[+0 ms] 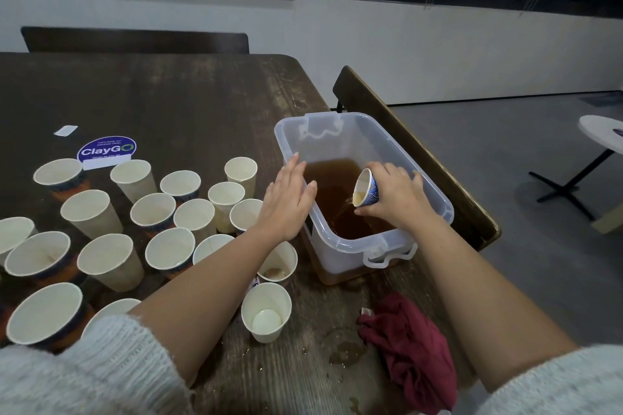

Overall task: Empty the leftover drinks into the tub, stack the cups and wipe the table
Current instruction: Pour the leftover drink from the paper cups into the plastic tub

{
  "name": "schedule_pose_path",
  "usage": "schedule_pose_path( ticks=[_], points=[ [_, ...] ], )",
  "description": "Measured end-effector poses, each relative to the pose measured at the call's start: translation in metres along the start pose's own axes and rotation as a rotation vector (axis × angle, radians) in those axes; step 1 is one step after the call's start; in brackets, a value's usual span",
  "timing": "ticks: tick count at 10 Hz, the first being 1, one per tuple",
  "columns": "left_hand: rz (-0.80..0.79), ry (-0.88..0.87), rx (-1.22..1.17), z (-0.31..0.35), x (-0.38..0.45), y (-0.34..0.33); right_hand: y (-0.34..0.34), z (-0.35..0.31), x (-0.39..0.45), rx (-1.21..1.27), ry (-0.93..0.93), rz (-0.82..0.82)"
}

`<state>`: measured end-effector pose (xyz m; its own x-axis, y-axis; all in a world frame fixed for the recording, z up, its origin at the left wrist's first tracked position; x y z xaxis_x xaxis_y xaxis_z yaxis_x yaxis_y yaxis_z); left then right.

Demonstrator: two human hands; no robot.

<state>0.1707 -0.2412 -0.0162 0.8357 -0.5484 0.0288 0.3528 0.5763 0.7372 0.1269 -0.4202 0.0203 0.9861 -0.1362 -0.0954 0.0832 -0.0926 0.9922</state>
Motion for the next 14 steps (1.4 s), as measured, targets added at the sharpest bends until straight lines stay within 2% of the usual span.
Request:
schedule_pose_path(
  ticks=[4, 8, 10, 11, 12, 13, 14],
  points=[
    [0.004, -0.007, -0.001, -0.001, 0.001, 0.001, 0.001, -0.001, 0.000, -0.036, 0.006, 0.012],
    [0.001, -0.007, 0.009, -0.001, 0.001, 0.000, -0.003, -0.006, 0.004, -0.222, 0.016, 0.006],
    [0.008, -0.013, 0.010, -0.001, 0.001, 0.000, -0.003, -0.006, 0.005, -0.199, 0.024, 0.014],
    [-0.014, 0.006, 0.037, -0.001, 0.002, 0.000, 0.001, -0.001, 0.002, -0.058, 0.008, 0.045],
    [-0.113, 0.051, 0.118, -0.001, 0.005, 0.000, 0.011, 0.001, -0.002, 0.223, -0.006, 0.159],
    [-0.147, 0.052, 0.087, -0.005, 0.002, 0.014, 0.025, -0.014, -0.004, 0.643, 0.011, 0.256],
    [-0.003, -0.026, -0.240, -0.006, -0.011, 0.045, 0.041, -0.056, -0.002, 0.851, 0.137, 0.299]
  ],
)
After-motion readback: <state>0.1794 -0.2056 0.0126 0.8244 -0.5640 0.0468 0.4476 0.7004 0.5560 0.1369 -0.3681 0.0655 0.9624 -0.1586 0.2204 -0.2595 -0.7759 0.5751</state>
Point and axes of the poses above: each hand's wrist, its own x-axis towards the middle knuckle, its own y-axis out of the back of the hand, z = x × y, the point moved 8 cm from there along x, towards the middle knuckle, and after that the axes turned 11 degrees about -z, right-handed, at the moved point
